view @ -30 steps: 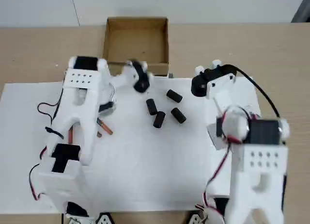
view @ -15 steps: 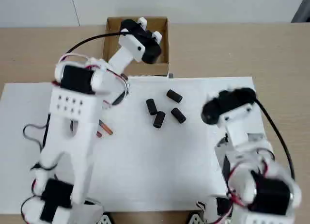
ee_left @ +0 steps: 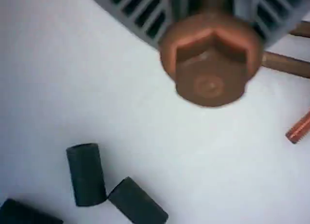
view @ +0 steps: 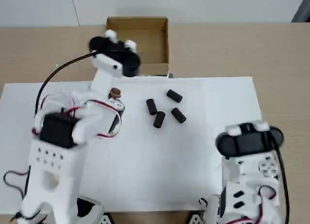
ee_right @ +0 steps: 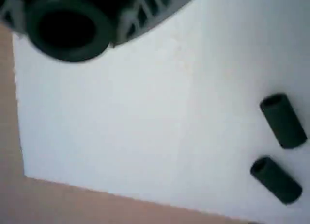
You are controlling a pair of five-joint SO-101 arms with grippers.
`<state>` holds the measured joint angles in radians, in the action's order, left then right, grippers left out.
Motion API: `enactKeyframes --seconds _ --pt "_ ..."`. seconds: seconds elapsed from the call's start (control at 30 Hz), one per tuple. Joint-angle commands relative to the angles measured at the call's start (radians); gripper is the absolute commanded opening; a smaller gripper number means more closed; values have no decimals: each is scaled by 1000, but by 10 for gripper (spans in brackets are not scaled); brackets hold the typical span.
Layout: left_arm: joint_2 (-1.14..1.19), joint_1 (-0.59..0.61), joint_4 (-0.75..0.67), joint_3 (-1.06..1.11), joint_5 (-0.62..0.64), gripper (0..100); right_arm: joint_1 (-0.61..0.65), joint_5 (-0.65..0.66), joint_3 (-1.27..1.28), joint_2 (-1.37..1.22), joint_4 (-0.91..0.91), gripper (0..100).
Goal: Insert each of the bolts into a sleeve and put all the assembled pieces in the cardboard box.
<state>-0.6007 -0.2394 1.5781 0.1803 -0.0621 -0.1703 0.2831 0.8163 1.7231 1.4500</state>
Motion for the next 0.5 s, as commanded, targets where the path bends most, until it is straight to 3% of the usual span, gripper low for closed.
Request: enactKeyframes --seconds 0.0,0.3,0.47 --pt "-91 -3 -84 99 91 5 35 -94 58 51 -67 2" --pt "-245 -3 -201 335 407 5 325 -413 193 65 -85 2" --pt "-358 -6 -347 470 537 5 476 -503 273 65 -163 2"
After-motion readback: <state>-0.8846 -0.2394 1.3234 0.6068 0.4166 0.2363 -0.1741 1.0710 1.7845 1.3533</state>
